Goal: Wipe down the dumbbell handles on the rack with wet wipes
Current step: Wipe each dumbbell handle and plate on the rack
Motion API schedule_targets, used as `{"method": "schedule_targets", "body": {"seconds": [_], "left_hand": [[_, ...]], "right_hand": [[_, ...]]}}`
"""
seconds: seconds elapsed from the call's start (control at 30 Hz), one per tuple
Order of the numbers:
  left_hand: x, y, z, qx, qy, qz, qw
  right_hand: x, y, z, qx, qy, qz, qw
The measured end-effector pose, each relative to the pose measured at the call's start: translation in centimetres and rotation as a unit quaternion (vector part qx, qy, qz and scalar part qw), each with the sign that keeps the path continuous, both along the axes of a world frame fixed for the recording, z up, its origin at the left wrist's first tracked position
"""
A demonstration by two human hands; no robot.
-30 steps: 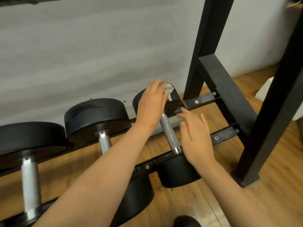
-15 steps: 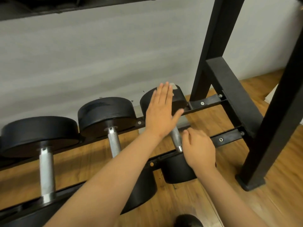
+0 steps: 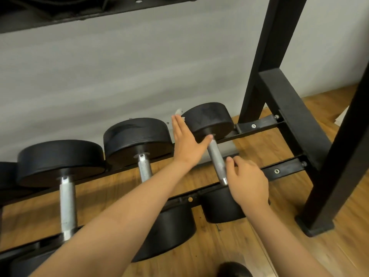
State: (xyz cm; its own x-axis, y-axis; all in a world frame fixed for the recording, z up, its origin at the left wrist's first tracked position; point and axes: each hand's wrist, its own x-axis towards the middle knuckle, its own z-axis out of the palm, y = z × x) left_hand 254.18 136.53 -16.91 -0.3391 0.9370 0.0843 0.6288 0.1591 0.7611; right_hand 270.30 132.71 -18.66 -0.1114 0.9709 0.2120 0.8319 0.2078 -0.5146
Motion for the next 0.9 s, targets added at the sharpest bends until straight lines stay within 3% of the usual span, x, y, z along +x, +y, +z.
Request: {"method": "schedule_targets", "body": {"seconds": [0.27,0.6,0.7,0.77,0.83,0.9], "left_hand": [[-0.1,-0.2,-3.8,-0.031,-0.258,0.045,0.964],[-0.3,-0.5,-3.9,-0.001,-0.232,0.038,0.972],[1.0,-1.5,-2.8,0.069,-0.113,0.008,0.991],[1.2,-1.7,-1.9,0.098,0.047,-0.036,0.993],[1.3,-1.1,-1.0,0.122,0.265,-0.093,0.952],[2.5,0.2,-0.1,0.115,0.449,-0.150,0.873]], "right_hand": [[0.2,0.0,0.1,-0.004,0.011,-0.002,1.000],[0.3,0.1,-0.1,-0.012,0.017,0.002,1.000],[0.3,0.1,-0.2,-0.016,0.022,0.001,1.000],[0.3,0.2,-0.2,-0.019,0.025,0.000,1.000],[0.2,0.1,-0.2,-0.013,0.034,-0.004,0.999],[0.2,0.1,-0.2,-0.006,0.049,-0.009,0.999]]}}
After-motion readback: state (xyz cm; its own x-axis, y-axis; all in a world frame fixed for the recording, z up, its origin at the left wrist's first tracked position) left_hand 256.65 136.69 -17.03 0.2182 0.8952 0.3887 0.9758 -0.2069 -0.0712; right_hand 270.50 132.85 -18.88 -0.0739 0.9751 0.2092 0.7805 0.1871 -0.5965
